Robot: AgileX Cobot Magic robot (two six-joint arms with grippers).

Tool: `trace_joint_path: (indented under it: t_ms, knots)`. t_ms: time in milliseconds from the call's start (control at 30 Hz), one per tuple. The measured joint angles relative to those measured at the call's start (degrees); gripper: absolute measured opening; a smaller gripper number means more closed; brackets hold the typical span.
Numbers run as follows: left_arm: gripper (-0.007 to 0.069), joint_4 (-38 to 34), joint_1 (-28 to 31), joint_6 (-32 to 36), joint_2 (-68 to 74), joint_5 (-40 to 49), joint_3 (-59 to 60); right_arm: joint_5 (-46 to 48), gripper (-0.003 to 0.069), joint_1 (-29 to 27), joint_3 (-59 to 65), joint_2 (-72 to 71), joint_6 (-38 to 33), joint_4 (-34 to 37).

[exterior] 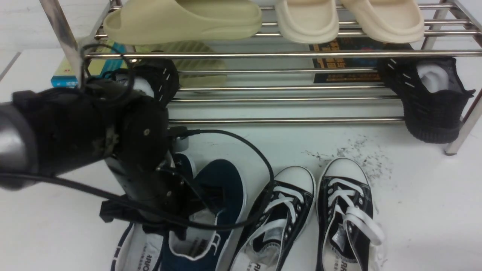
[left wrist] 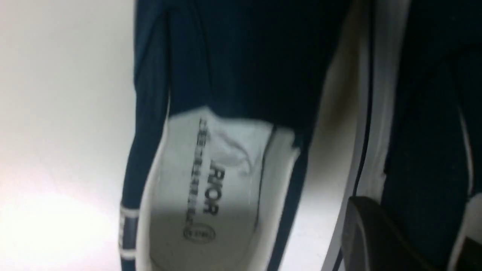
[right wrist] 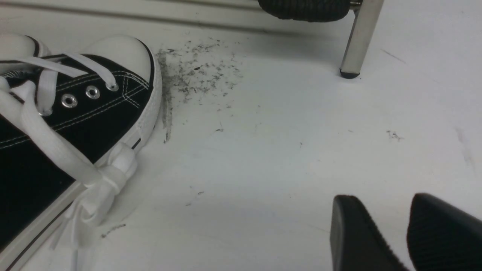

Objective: Take the shoes off the shelf with your hand on the white table.

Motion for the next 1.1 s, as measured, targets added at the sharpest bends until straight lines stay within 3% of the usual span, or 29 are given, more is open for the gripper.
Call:
trace_joint_path:
  t_ms: [367, 533, 600, 767, 1100]
  knots:
    - [0.0111, -0.1, 0.0, -1.3, 1.4, 0.7, 0.0, 0.0, 0.0240, 0.0, 0.0, 0.0, 0.0, 0.0]
    - [0.0230, 0.2, -0.1, -1.3, 2.9, 0.5, 0.0, 0.0, 0.0240, 0.0, 0.0, 0.0, 0.0, 0.0]
    - [0.0312, 0.5, -0.1, -1.5, 2.8, 0.4, 0.1, 0.0, 0.0240, 0.0, 0.0, 0.0, 0.0, 0.0]
    - [0.0395, 1.4, -0.1, -1.5, -0.7, -0.3, 0.1, 0.0, 0.0240, 0.0, 0.0, 0.0, 0.0, 0.0]
    - [0.0407, 6.8, 0.0, -1.0, -15.9, -2.0, -0.4, 0.0, 0.0240, 0.0, 0.0, 0.0, 0.0, 0.0]
